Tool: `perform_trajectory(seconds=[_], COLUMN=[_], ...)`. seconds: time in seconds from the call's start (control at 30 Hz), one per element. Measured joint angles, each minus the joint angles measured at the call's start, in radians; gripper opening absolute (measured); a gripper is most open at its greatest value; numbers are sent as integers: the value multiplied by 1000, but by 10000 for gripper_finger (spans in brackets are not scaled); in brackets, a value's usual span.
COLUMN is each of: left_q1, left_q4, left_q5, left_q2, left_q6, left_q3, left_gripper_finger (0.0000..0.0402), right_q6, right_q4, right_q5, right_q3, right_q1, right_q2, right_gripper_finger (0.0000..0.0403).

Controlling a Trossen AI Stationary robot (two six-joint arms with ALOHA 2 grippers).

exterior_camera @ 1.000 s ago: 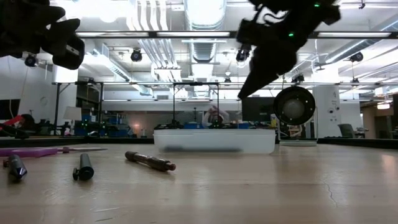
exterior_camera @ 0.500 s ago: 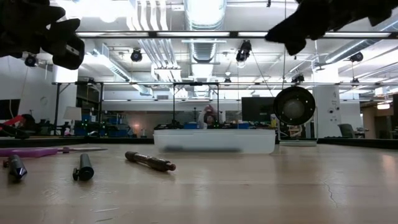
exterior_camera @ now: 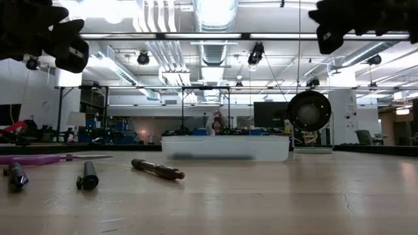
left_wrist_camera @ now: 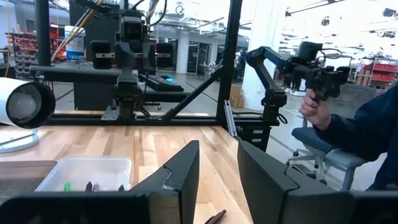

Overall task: Pick & place school supplies into a supply box
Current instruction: Put the brown pen into the white and black supply box

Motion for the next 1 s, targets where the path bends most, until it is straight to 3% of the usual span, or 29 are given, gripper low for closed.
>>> perform_trajectory(seconds=[0.47,1.0], left_q1=[0,0], left_q4=[0,0], left_q5=[0,-2], left_q2=[0,0], left_q6=[0,0], left_q3=[0,0], left_gripper_finger=[96,96], right_q6=[-40,-149], right_q4=[44,-270], right_q5=[0,21], right_q3=[-119,-125], right_q1=[0,-1], right_q2=[-285,-618], right_gripper_finger=[72,80])
